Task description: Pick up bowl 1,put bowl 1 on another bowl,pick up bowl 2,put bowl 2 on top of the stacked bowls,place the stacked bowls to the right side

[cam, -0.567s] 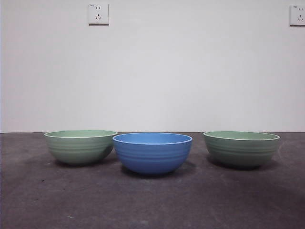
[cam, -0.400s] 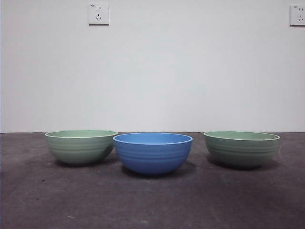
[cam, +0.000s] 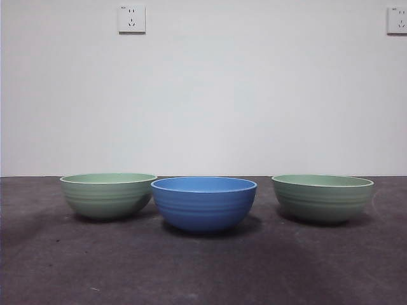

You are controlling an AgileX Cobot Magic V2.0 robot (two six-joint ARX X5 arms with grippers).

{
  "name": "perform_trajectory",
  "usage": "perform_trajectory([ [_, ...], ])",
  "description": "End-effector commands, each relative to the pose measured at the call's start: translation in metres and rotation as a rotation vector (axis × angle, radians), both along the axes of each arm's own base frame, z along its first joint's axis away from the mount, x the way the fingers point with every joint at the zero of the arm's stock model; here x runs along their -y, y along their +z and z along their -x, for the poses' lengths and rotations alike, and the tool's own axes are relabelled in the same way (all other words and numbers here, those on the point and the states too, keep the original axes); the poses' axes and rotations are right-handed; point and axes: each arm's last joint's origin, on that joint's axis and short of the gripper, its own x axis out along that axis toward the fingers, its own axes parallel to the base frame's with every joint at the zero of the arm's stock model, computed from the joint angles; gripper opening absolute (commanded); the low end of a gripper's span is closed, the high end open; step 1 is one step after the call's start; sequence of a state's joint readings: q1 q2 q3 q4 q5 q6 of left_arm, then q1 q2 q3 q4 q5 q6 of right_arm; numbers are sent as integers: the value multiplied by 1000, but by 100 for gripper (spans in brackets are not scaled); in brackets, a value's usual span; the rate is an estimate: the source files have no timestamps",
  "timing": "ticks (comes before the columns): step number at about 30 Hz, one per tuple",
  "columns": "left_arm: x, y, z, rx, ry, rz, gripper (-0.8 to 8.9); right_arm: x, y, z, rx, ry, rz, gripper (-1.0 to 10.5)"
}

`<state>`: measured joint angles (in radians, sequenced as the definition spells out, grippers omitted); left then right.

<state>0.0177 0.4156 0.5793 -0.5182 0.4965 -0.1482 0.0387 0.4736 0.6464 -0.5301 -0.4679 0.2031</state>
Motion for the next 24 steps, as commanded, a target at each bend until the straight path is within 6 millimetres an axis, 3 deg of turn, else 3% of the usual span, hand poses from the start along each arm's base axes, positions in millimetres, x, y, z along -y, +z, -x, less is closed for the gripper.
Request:
perform_trajectory([
  [1, 1, 13, -6, 0, -96, -60, -8, -2, 12, -5, -3, 98, 120, -12],
  [9, 4, 37, -17, -108, -230, -86, -8, -9, 28, -18, -157, 250, 268, -11],
  [20, 5, 35, -17, -193, -276, -89, 5, -12, 25, -27, -244, 273, 277, 6],
  [22, 5, 35, -17, -192, -276, -89, 97, -12, 25, -27, -245, 272, 276, 16],
  [24, 5, 35, -17, -196, -274, -85, 288, -12, 25, -27, -253, 264, 264, 134],
])
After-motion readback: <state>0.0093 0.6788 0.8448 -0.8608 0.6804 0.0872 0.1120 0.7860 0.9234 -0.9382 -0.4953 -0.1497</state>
